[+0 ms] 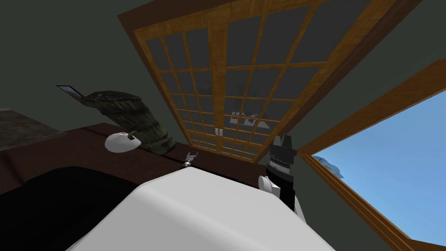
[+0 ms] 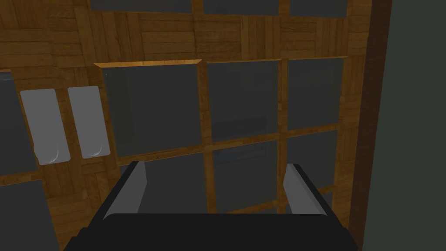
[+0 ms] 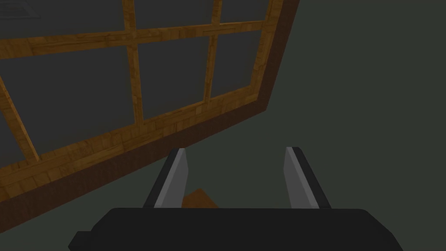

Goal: Pull the door open

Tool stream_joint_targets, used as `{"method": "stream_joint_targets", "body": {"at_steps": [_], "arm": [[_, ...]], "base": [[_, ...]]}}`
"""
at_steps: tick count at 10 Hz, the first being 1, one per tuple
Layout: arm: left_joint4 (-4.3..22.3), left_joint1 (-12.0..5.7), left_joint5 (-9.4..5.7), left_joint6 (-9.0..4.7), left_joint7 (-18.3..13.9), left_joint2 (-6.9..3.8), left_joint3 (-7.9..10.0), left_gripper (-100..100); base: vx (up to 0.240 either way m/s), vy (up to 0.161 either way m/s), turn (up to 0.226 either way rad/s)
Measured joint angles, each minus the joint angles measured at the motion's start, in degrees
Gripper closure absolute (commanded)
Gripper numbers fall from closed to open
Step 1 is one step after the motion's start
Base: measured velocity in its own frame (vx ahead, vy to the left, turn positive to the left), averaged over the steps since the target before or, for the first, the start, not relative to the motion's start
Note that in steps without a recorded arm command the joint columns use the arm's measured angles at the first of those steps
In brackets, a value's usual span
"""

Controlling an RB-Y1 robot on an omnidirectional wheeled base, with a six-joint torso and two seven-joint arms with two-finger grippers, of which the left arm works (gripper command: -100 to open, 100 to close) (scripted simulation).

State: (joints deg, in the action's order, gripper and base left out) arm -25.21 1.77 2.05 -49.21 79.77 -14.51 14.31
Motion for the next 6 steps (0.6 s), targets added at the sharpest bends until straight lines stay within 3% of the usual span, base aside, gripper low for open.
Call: {"method": "stream_joint_targets", "body": {"at_steps": [1, 2, 3, 5, 6], "arm": [[-1.51, -0.03, -0.8, 0.5, 0.25, 0.25, -0.32, -100], [0.63, -1.79, -1.37, -0.4, 0.49, 0.14, -0.44, -100], [4.28, -4.66, -1.94, -2.28, 0.79, -0.03, -0.59, -100], [5.46, -4.98, -2.22, -2.68, 0.96, 0.28, -0.81, -100], [4.49, -4.21, -2.2, -1.97, 0.92, 0.46, -0.87, -100]], "base": [[0.166, 0.032, -0.122], [0.188, 0.015, -0.16], [0.143, 0.002, -0.073], [0.019, -0.001, 0.015], [-0.024, 0.002, 0.001]]}}
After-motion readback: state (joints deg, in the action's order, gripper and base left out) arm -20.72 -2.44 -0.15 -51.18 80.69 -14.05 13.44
